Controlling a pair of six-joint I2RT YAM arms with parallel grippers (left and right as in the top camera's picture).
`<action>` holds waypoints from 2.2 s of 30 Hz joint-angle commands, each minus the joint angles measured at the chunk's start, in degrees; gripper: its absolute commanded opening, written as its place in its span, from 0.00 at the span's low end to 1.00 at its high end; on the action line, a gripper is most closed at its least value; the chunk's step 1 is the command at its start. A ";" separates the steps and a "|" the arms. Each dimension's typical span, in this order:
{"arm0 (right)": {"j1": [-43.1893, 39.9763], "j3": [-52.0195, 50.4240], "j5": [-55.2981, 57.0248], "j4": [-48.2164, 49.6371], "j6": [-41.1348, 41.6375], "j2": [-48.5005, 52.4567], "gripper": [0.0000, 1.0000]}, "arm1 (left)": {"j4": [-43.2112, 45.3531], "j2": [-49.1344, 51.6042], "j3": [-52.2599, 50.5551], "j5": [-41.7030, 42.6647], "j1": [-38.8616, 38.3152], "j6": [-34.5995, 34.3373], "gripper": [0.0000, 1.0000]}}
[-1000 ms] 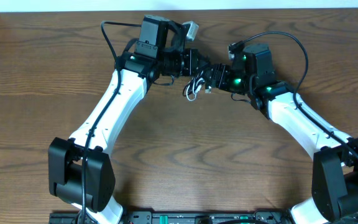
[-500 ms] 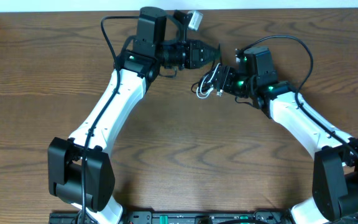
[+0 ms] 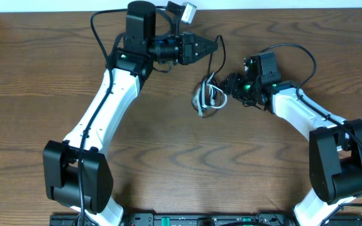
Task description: Untangle cables
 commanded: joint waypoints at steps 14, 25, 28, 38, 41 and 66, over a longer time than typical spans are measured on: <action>-4.31 1.01 -6.82 -1.73 -12.20 -0.50 0.65 | -23.45 -2.14 0.59 -20.09 -1.64 12.17 0.07; -5.09 2.01 -31.74 9.18 -31.19 -2.75 0.80 | -15.69 -2.14 0.66 5.03 -0.92 10.95 0.08; -5.09 2.01 -31.61 11.87 -31.21 -2.75 0.79 | -14.67 -2.14 0.66 5.07 -0.68 6.60 0.07; -4.94 2.01 -23.65 16.70 -31.19 -2.75 0.45 | -14.67 -2.14 0.66 8.07 -0.57 0.24 0.08; -4.92 2.01 -23.56 16.70 -31.15 -2.75 0.21 | -14.67 -2.14 0.66 8.00 -0.57 0.24 0.07; -6.03 2.01 4.15 -18.01 -18.78 -20.39 0.01 | -22.82 -2.14 0.63 -18.71 -0.57 1.42 0.07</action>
